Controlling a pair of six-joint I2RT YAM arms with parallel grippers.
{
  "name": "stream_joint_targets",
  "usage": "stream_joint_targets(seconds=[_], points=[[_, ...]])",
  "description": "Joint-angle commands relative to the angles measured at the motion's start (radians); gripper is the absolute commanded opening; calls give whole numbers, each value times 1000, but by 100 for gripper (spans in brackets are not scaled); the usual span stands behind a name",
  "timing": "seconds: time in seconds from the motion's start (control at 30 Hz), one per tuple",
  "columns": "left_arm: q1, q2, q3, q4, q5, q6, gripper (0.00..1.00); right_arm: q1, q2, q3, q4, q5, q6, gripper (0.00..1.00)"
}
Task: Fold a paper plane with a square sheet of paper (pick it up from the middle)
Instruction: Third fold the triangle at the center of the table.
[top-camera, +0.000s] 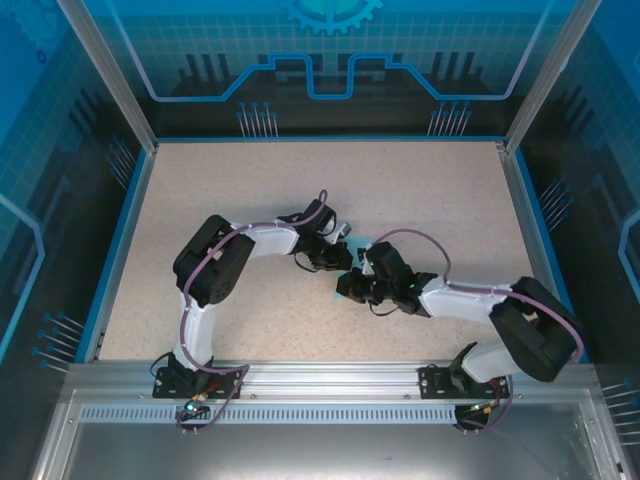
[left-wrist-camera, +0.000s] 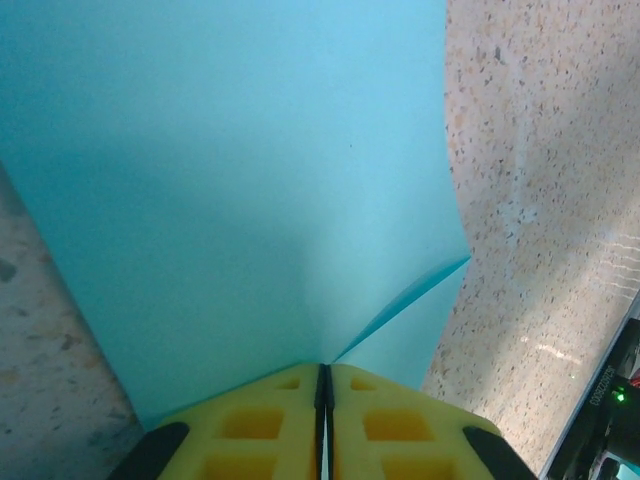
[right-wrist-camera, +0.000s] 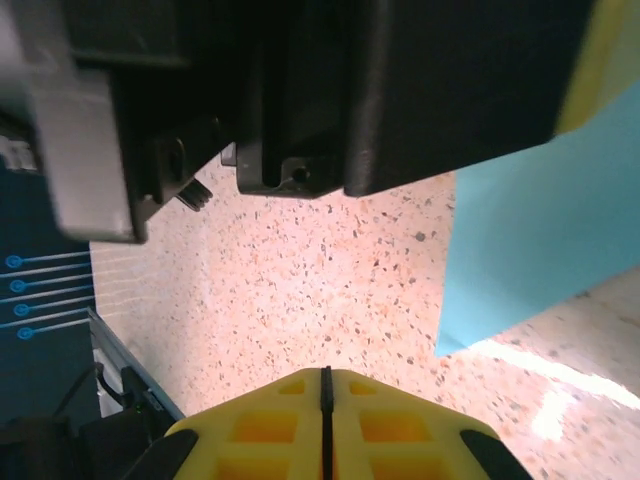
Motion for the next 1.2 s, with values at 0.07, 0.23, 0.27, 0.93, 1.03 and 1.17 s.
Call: stream_joint_targets(seconds=[0.07,0.23,0.27,0.93,1.03,1.17], points=[[-11,-90,8,-56,-8,26,25,-71,-85,-108,-41,22,8,10],[-12,-159,5,-105,-38,42,33,-71,-131,-114,-46,6,7,11],[-11,-170,-1,-115,-39,42,30,-67,-134,-112,-34,1,11,11],[-9,-69,-22,-131,16,116,4,29,121,44,100,-20,46,6],[-9,-43,-9,-139,-1,130,4,35,162,55,104,-18,53,5],[-9,-17,0,-160,-11,148,3,40,195,53,124,-19,65,4]])
